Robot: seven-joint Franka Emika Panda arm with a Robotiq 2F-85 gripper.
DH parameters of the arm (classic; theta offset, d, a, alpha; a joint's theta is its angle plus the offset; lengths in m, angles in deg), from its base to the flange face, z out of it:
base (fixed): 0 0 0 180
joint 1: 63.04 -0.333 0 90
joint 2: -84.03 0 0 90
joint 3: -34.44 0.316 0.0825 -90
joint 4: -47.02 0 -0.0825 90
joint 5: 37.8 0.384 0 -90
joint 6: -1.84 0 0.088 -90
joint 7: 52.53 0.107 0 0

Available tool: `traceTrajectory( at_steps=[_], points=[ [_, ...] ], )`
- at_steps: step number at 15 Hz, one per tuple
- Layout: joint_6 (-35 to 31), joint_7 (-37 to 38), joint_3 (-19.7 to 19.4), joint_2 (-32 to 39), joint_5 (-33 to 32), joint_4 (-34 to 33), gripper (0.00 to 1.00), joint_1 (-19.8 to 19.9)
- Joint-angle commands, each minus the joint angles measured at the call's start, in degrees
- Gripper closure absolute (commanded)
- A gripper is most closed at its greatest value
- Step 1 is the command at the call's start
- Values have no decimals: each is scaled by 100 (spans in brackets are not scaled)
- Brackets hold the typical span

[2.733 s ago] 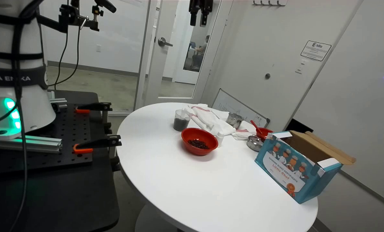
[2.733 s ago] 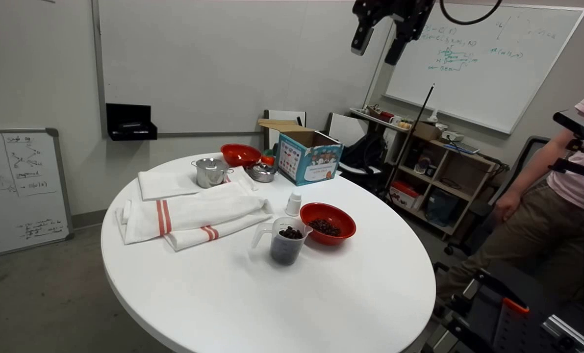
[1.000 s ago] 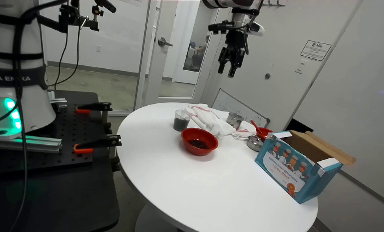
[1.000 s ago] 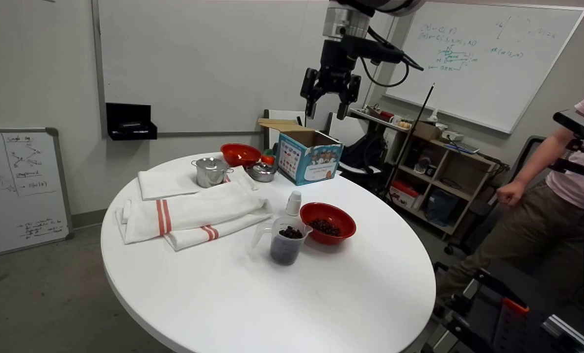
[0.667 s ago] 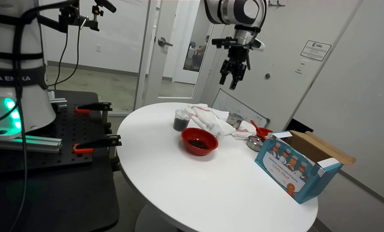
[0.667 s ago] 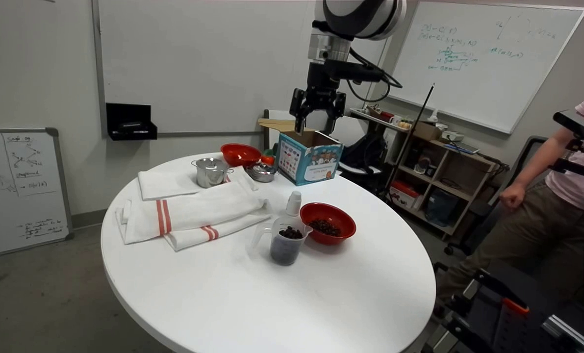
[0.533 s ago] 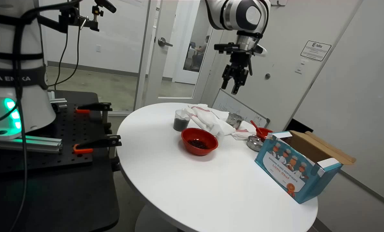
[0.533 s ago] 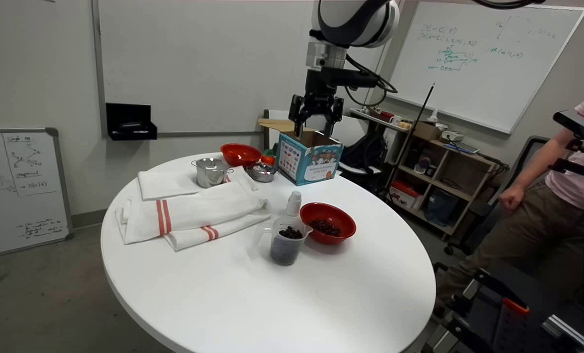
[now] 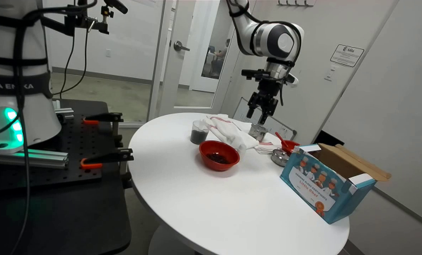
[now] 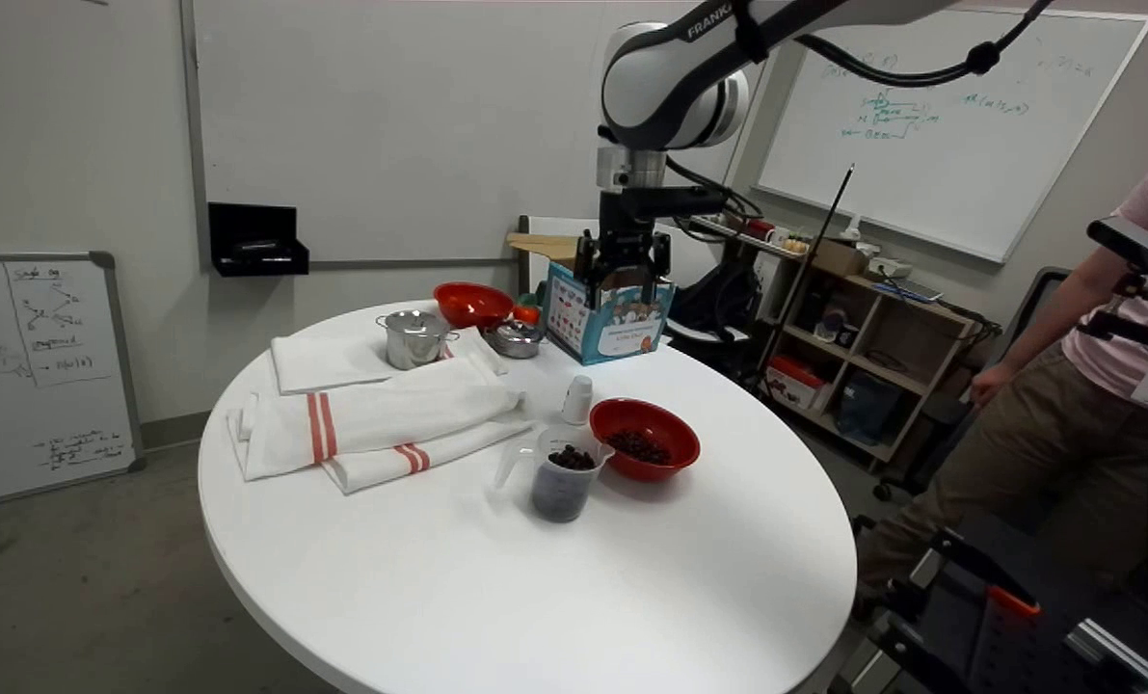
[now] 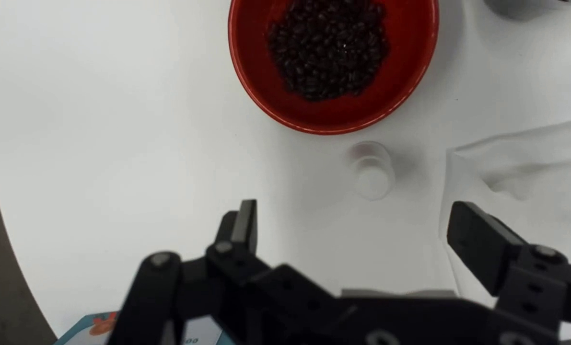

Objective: Move the seasoning bottle away from the tea towel

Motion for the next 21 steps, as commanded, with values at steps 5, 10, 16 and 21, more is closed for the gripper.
traceTrajectory(
  at_steps=[5,10,16,21],
  points=[
    [54,-68,-134,170,81,-77,0,-72],
    [55,-104,-103,299,110,-211,0,-77],
    [330,-27,-149,1119,96,-1250,0,-119],
    [789,-42,-204,1778,87,-2080,0,-121]
  ],
)
